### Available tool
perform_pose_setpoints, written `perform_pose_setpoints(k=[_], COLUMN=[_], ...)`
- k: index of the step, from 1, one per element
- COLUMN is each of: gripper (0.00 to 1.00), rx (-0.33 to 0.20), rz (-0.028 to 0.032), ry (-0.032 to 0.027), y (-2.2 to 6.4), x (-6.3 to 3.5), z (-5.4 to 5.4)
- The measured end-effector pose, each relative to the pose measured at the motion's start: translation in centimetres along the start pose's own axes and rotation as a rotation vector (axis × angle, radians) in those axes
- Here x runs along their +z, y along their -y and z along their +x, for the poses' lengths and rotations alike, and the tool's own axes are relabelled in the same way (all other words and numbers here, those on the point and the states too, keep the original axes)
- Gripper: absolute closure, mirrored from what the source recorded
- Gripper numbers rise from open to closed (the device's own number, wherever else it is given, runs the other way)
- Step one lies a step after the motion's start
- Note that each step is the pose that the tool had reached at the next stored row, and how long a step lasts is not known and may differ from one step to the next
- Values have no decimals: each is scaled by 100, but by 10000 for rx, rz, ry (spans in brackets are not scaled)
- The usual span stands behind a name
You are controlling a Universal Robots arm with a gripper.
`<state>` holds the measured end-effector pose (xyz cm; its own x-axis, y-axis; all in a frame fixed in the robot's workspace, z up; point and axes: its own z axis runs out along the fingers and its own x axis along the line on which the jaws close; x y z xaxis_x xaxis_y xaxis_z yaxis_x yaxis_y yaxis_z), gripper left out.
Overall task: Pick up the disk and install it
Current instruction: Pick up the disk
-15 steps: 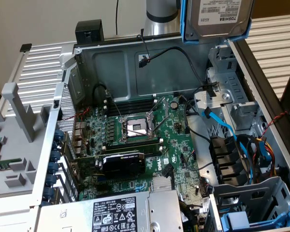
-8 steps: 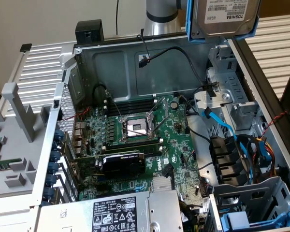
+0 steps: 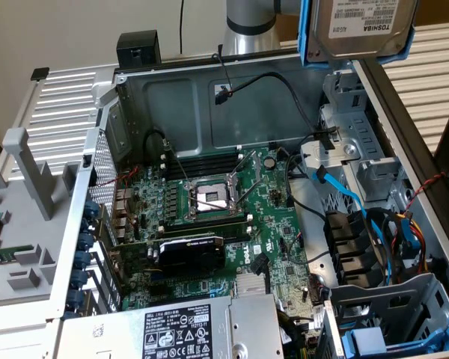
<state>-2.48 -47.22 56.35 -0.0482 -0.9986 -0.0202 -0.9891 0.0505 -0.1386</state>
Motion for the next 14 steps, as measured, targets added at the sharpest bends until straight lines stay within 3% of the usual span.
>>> perform_pose_setpoints(k=[14], gripper=[63], rx=[3], rz=[1], ry=[3], y=[101], x=[8], z=[333])
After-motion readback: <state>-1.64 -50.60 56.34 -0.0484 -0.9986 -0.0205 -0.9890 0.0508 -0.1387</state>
